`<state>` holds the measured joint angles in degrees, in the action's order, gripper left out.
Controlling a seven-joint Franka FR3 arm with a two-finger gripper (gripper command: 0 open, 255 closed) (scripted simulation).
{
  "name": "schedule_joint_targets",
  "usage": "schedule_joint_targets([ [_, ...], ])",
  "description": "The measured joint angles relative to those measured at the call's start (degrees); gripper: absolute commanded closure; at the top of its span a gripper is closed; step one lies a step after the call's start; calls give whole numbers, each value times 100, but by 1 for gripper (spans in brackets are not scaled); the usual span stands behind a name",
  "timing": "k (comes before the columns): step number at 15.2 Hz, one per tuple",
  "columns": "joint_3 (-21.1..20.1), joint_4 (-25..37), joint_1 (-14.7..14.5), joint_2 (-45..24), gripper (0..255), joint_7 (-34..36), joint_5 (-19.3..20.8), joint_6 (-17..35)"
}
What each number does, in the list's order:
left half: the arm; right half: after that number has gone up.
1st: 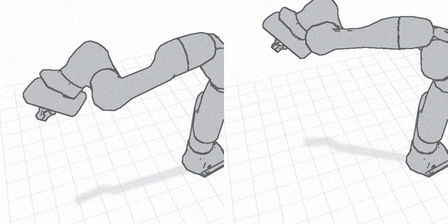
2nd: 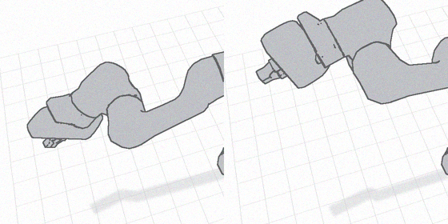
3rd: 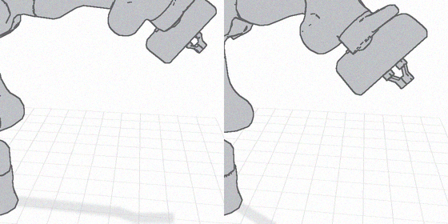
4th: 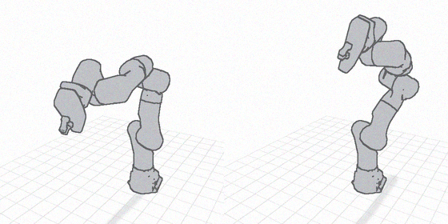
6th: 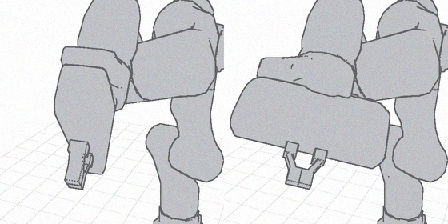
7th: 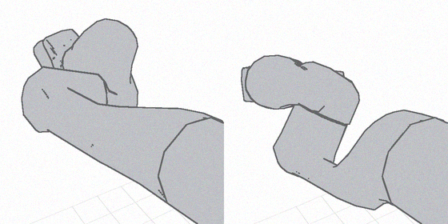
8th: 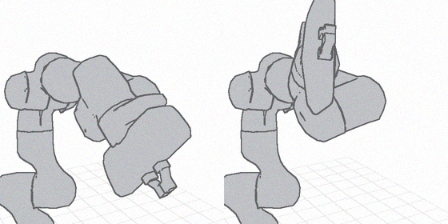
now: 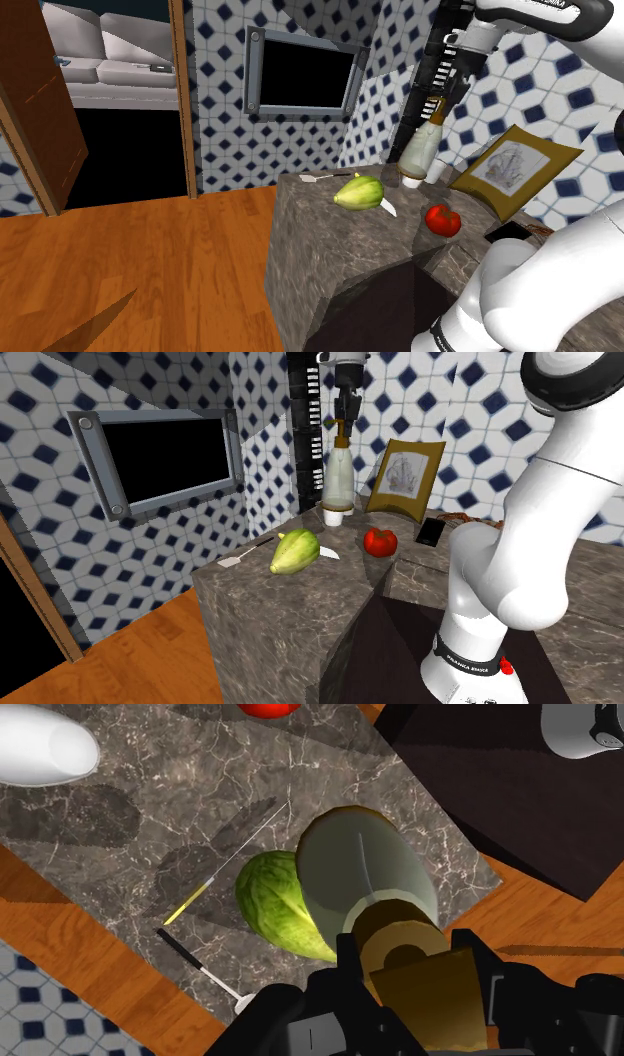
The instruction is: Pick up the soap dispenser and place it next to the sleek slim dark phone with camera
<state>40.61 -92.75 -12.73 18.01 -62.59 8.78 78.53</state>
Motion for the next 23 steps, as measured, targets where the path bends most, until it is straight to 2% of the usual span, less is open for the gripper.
schedule_joint_targets([
  [10,271,1339,-77,-619,255,-281,-337,-839],
  [18,254,345,276,423,255,-649,382,-620],
  [23,419,-200,562,983,255,-1048,817,-458],
])
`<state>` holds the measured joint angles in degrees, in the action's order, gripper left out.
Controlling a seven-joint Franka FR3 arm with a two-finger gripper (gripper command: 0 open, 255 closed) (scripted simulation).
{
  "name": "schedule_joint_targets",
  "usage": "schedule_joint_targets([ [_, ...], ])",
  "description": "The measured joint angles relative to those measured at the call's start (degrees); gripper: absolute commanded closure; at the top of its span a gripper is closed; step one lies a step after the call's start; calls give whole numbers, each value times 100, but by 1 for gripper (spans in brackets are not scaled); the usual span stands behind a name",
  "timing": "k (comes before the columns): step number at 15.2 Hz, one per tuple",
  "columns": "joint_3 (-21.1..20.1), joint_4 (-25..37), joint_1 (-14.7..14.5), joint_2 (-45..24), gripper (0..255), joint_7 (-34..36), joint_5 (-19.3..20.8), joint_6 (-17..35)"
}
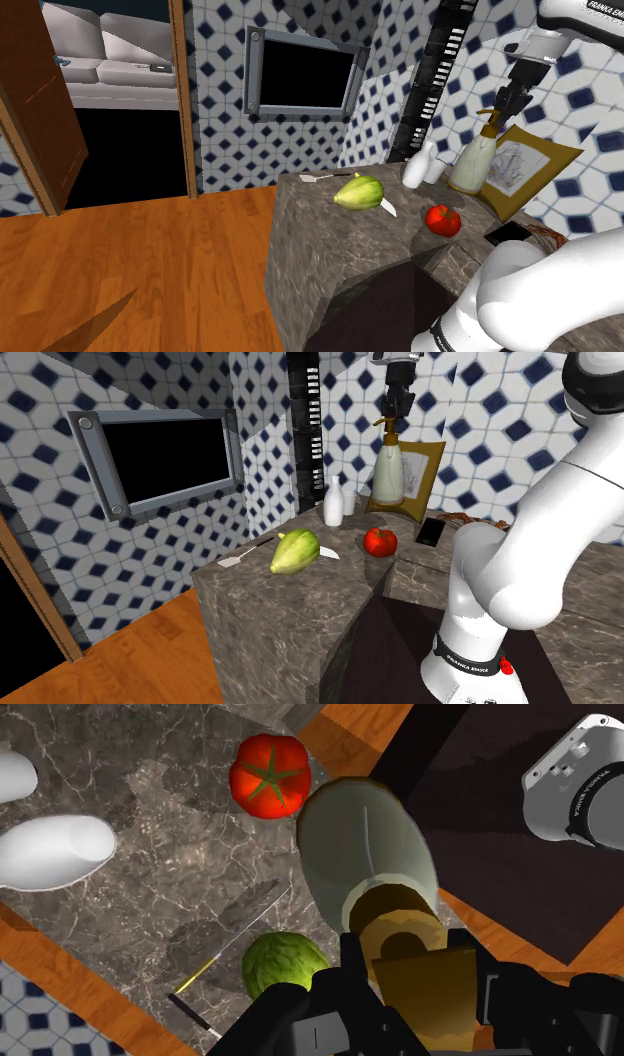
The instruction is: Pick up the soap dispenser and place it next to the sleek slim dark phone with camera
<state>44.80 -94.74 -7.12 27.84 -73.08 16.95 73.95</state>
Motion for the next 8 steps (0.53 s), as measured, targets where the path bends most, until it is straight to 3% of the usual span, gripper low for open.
schedule_joint_targets([
  [8,512,-529,390,643,255,-794,647,225],
])
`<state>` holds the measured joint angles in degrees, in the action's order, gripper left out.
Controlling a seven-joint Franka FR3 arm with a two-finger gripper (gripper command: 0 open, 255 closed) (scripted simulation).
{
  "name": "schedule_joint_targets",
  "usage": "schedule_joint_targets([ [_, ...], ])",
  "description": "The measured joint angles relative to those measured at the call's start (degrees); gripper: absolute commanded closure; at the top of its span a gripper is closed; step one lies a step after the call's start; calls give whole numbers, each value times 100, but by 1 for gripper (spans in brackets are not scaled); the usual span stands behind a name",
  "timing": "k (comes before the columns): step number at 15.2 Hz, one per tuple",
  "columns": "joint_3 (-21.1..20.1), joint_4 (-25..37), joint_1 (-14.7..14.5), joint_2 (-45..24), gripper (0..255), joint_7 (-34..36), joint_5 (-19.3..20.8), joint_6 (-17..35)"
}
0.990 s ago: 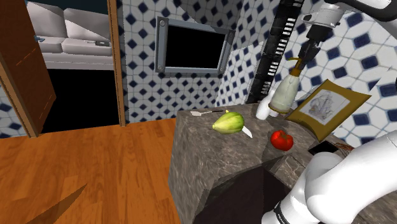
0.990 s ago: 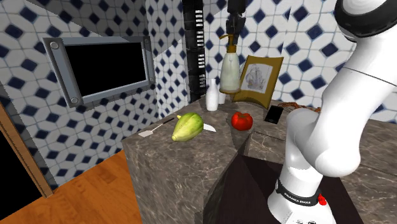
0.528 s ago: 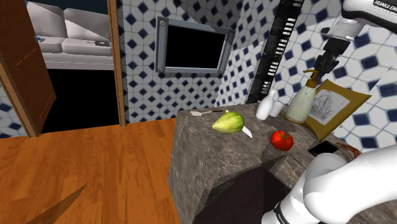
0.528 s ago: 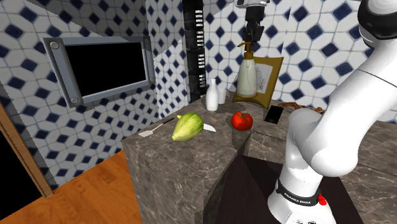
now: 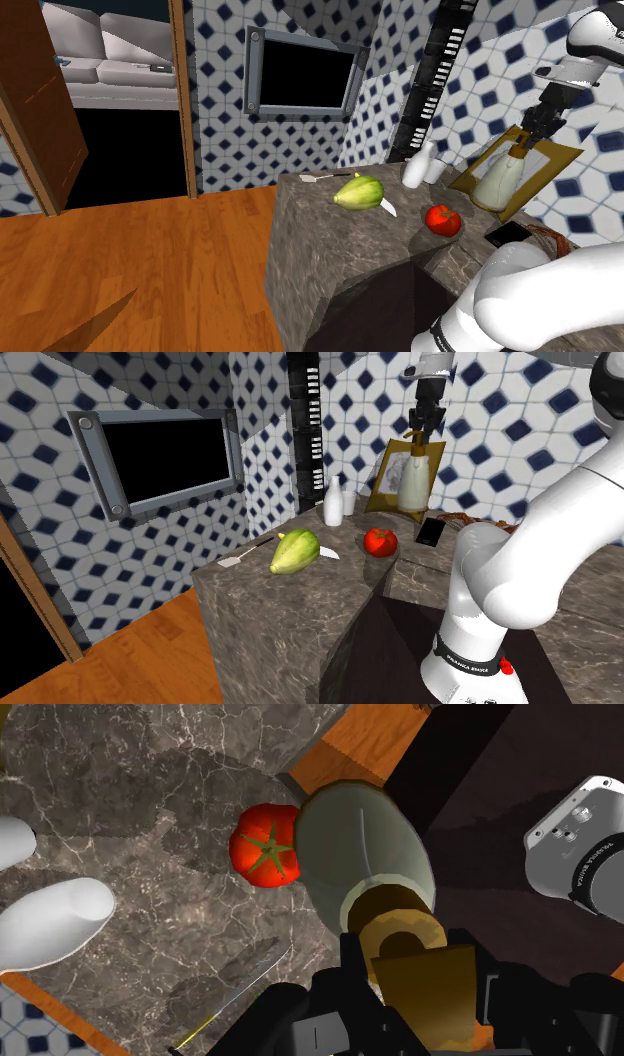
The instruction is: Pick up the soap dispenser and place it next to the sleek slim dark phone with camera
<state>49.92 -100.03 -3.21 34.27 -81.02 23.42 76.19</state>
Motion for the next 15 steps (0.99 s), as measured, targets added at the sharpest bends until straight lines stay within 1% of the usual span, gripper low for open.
schedule_joint_targets([
  [2,141,-58,80,119,255,-202,146,30],
  [4,386,-129,101,184,255,-425,289,156],
  [5,411,-188,170,270,255,-501,365,165],
  [7,648,-117,189,324,255,-768,508,179],
  [12,1356,72,54,363,255,-1350,801,351],
  [15,1825,345,-74,396,255,-1765,990,360],
])
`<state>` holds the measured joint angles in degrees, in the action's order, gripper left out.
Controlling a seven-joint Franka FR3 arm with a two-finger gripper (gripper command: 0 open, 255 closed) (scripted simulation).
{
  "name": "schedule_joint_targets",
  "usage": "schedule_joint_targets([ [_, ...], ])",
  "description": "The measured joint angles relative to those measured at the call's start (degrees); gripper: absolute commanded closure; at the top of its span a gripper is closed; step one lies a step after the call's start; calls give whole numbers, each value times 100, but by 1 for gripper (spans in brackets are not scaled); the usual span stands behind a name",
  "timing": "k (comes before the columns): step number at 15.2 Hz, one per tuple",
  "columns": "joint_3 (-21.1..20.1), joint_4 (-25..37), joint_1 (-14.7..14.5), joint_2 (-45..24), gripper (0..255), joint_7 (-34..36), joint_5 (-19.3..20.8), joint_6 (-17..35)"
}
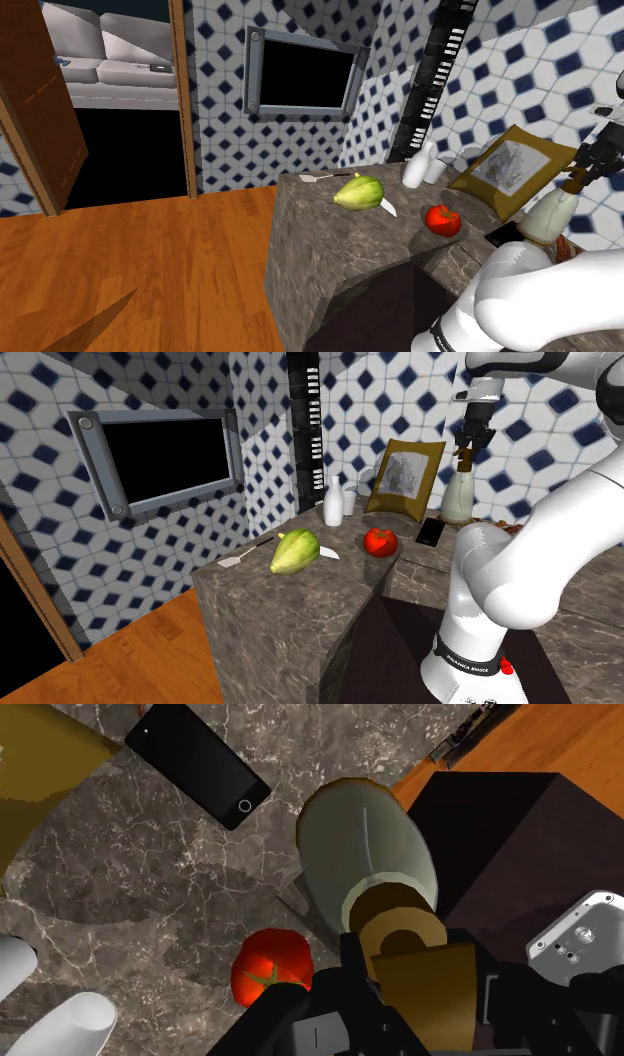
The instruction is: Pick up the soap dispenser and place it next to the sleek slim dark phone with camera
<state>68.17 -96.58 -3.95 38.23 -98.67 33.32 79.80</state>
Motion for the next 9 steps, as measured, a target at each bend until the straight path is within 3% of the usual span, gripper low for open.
schedule_joint_targets([
  [6,965,448,-428,161,255,-651,383,162],
  [9,1483,829,-776,286,255,-967,589,181],
])
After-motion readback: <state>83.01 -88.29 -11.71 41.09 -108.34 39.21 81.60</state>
